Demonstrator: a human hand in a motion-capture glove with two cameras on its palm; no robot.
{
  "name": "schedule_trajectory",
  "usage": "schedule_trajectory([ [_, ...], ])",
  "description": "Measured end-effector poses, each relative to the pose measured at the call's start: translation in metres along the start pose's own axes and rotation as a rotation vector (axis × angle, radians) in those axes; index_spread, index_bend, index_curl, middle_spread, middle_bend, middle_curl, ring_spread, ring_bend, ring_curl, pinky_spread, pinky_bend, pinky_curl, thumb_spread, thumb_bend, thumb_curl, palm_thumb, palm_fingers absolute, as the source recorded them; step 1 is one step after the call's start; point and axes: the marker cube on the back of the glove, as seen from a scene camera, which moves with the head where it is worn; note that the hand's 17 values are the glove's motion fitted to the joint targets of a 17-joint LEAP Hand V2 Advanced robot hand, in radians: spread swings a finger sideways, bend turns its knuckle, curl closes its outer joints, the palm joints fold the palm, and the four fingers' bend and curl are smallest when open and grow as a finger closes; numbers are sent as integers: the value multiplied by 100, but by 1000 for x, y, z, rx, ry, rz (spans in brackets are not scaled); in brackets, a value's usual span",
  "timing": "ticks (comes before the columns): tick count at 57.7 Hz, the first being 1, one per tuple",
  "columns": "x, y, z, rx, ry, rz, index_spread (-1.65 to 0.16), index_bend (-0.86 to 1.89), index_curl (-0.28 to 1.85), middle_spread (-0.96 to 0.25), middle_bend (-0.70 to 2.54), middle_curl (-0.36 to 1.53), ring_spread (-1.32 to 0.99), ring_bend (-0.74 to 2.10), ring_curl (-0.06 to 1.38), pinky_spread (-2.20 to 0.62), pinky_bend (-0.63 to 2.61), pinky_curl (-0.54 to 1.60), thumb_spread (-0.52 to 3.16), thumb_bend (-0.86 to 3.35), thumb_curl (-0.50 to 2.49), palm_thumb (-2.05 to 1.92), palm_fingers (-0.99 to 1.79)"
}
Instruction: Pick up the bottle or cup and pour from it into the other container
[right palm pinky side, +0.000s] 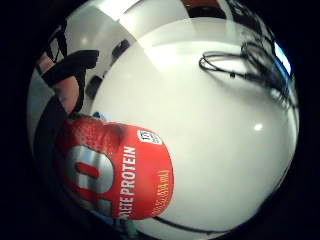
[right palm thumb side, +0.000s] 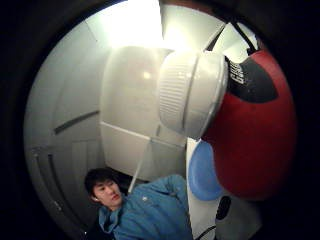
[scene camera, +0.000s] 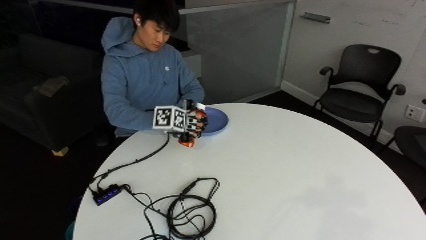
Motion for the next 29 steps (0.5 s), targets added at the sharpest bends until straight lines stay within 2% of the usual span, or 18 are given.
schedule_trajectory([
  [12, -65, -10, 11, -357, 519, -112, -14, 11, 28, -6, 36, 48, -14, 58, 43, -15, 55, 33, 17, -3, 64, 114, 108],
  [25, -114, -15, 36, -555, 1039, -233, -15, 11, 28, -6, 34, 50, -15, 56, 45, -17, 53, 35, 13, -3, 67, 113, 109],
  [29, -126, -17, 52, -550, 1133, -179, -15, 11, 28, -7, 35, 50, -15, 55, 45, -17, 52, 35, 13, -4, 68, 113, 109],
])
